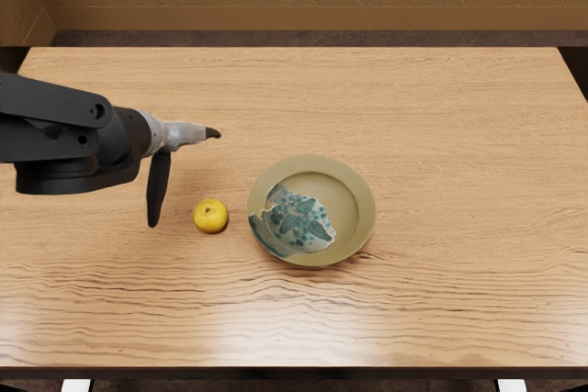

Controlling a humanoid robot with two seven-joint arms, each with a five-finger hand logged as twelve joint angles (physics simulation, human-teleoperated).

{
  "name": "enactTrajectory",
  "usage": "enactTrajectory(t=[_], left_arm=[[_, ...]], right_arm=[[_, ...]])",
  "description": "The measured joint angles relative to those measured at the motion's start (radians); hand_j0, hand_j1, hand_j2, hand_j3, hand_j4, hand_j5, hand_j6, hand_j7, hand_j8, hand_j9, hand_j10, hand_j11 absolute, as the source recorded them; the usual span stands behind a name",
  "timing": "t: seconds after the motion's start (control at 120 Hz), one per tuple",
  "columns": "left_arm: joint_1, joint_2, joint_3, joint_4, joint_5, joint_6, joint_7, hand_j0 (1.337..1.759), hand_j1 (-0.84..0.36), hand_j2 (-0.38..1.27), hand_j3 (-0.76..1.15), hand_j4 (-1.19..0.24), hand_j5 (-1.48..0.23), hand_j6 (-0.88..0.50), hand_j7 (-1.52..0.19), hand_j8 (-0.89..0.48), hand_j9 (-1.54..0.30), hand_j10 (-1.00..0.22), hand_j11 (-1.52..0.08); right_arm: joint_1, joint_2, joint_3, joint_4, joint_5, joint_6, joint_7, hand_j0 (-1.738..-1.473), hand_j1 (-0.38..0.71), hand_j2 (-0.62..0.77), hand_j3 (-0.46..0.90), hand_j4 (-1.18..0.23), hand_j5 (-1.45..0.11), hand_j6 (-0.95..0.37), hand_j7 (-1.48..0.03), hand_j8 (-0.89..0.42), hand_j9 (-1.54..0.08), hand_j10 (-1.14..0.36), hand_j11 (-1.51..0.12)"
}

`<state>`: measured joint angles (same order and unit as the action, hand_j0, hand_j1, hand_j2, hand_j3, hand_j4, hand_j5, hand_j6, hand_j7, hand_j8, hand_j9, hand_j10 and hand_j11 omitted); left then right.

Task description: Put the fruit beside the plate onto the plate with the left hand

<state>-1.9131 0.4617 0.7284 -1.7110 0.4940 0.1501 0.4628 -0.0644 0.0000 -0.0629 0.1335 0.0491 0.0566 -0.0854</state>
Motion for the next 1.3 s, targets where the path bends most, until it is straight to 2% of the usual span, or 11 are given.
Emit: enactTrajectory(t=[0.167,0.583,0.933,1.3], left_arm=[[0.012,-0.02,0.021,-0.008,0.001,0.066,0.006,1.658,0.35,0.0,0.0,0.0,0.0,0.0,0.0,0.0,0.0,0.0,0.0],[0.067,-0.087,0.01,0.001,0.003,0.089,-0.002,1.658,0.35,0.0,0.0,0.0,0.0,0.0,0.0,0.0,0.0,0.0,0.0],[0.104,-0.123,0.007,0.004,0.012,0.219,-0.003,1.658,0.35,0.0,0.0,0.0,0.0,0.0,0.0,0.0,0.0,0.0,0.0],[0.14,-0.171,0.009,0.003,0.015,0.294,0.0,1.658,0.35,0.0,0.0,0.0,0.0,0.0,0.0,0.0,0.0,0.0,0.0]], right_arm=[[0.0,0.0,0.0,0.0,0.0,0.0,0.0,-1.658,-0.32,0.0,0.0,-0.02,-0.03,-0.02,-0.03,-0.02,-0.03,-0.02,-0.03],[0.0,0.0,0.0,0.0,0.0,0.0,0.0,-1.658,-0.32,0.0,0.0,-0.02,-0.03,-0.02,-0.03,-0.02,-0.03,-0.02,-0.03],[0.0,0.0,0.0,0.0,0.0,0.0,0.0,-1.658,-0.32,0.0,0.0,-0.02,-0.03,-0.02,-0.03,-0.02,-0.03,-0.02,-0.03],[0.0,0.0,0.0,0.0,0.0,0.0,0.0,-1.658,-0.32,0.0,0.0,-0.02,-0.03,-0.02,-0.03,-0.02,-0.03,-0.02,-0.03]])
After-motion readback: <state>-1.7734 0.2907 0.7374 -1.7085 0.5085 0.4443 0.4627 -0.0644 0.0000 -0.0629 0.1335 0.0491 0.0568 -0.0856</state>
